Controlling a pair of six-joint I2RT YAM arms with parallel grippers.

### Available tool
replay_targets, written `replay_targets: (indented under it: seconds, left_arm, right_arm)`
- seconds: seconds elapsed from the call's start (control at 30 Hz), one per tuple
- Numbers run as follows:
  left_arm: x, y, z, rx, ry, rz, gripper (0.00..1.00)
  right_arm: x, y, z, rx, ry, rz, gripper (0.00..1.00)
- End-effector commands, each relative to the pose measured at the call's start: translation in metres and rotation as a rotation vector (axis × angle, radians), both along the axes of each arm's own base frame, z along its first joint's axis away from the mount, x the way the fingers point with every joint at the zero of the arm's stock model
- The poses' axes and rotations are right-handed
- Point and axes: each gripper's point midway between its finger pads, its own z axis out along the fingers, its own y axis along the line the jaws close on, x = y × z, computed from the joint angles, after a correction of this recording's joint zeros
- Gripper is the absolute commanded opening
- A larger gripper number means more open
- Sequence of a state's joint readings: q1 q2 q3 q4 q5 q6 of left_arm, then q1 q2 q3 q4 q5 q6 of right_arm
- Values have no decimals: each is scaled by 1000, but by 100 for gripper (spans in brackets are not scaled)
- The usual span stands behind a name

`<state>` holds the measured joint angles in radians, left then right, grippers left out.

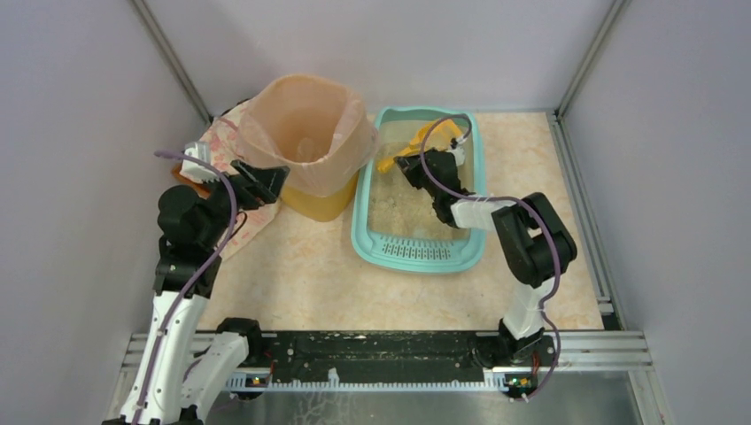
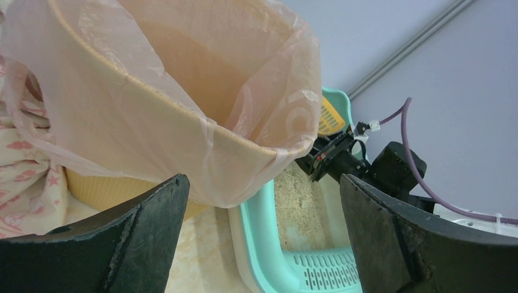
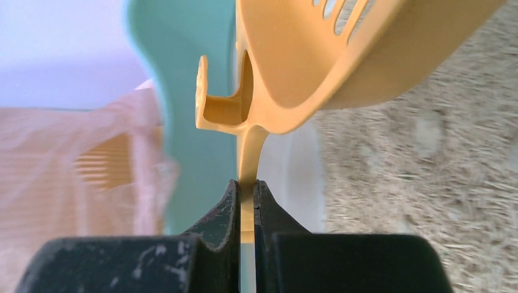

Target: Clean the litter box

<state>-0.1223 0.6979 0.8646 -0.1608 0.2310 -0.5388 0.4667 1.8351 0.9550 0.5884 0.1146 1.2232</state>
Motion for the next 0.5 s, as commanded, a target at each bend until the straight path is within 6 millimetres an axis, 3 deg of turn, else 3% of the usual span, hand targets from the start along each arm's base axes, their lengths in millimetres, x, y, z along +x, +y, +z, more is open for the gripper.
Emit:
replay_targets:
  seconds: [0.0,0.2,0.3,0.47]
  left_arm:
    - [-5,-17,10,-60,-12,-96,99]
    - [-16,-45,26,-197,-23,-256,91]
    - [-16,-54,22,-202,-9,-284,90]
    - [-19,-83,18,-188,39,-372,99]
  right_arm:
    - [-7,10,77,72,-195,100,0]
    - [-27,14,96,28,-257,187,0]
    - [-39,10,101,-10,-274,207,0]
    - [-59,-2,110,-86,-294,224,0]
